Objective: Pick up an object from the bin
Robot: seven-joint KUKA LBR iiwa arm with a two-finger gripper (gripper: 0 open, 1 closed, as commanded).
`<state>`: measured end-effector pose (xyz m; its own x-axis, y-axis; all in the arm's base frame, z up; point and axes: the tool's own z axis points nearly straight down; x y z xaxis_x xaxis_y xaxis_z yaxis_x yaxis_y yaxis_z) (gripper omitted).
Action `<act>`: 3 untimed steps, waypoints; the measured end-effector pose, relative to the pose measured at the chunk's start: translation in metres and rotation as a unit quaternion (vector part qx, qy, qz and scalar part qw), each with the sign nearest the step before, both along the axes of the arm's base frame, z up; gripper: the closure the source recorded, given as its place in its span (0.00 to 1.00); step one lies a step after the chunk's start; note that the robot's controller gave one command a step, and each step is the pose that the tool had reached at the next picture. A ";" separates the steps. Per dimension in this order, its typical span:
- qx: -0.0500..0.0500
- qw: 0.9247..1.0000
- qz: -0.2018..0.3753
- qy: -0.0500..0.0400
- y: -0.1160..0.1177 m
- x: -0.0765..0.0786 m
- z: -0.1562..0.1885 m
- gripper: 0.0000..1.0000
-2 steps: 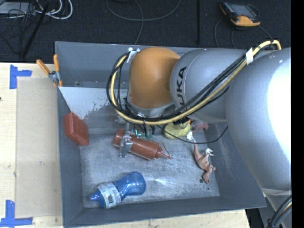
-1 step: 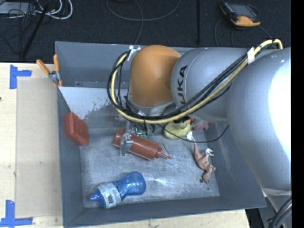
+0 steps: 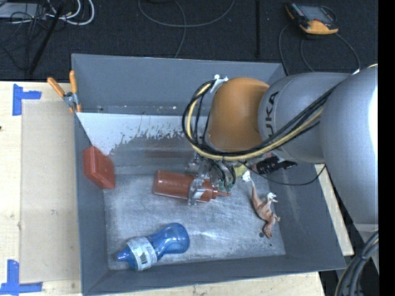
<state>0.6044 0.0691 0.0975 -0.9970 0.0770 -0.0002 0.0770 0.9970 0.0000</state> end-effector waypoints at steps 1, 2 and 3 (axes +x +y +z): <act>0.000 1.000 0.000 0.000 0.000 0.000 0.000 1.00; 0.000 1.000 0.001 0.004 0.001 -0.015 0.046 1.00; 0.000 1.000 -0.005 0.002 0.012 -0.018 0.108 1.00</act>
Offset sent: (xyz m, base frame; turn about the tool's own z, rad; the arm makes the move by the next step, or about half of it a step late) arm -0.0316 0.0030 0.1285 0.0009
